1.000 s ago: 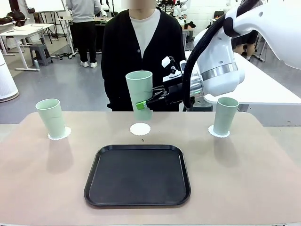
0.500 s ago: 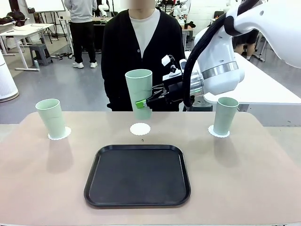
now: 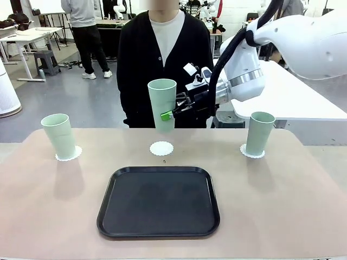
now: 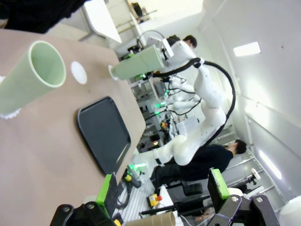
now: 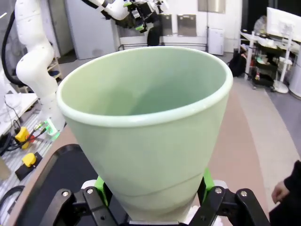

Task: Place coasters on the table and set cups on them.
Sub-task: Take one Reusable plastic cup from the Flat Tray and place it on a coaster set by the human.

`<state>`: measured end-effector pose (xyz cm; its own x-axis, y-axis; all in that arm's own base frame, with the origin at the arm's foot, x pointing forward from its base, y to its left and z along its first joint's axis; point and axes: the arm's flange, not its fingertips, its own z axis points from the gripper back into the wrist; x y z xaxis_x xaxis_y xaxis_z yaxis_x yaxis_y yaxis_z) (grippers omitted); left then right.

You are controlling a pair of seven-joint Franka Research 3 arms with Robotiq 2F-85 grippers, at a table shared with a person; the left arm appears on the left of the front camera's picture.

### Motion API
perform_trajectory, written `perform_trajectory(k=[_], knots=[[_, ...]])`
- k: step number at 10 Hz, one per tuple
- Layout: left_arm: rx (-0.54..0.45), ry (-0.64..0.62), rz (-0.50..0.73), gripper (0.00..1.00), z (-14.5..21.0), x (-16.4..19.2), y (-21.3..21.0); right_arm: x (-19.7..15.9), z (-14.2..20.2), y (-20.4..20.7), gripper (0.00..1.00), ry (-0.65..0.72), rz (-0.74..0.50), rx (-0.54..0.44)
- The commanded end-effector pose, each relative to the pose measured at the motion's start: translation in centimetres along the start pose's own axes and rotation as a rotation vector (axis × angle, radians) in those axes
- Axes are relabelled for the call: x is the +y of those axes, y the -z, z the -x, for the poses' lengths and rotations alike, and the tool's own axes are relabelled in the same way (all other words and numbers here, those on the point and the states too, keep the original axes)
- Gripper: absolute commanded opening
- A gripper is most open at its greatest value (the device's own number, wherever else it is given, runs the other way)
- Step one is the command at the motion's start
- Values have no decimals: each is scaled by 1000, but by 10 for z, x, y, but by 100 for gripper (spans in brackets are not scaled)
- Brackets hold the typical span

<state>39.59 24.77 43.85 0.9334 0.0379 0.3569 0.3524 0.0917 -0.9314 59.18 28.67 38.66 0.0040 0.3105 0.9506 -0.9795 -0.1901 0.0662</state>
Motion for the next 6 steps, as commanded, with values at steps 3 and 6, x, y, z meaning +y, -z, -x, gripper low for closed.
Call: perform_trajectory(k=[3, 6], knots=[[-4, 5, -5, 100, 0, -2, -2, -46, 12, 6, 83, -41, -12, -10], [-4, 5, -5, 100, 0, -2, -2, -60, 31, -4, 83, 20, 49, -14]])
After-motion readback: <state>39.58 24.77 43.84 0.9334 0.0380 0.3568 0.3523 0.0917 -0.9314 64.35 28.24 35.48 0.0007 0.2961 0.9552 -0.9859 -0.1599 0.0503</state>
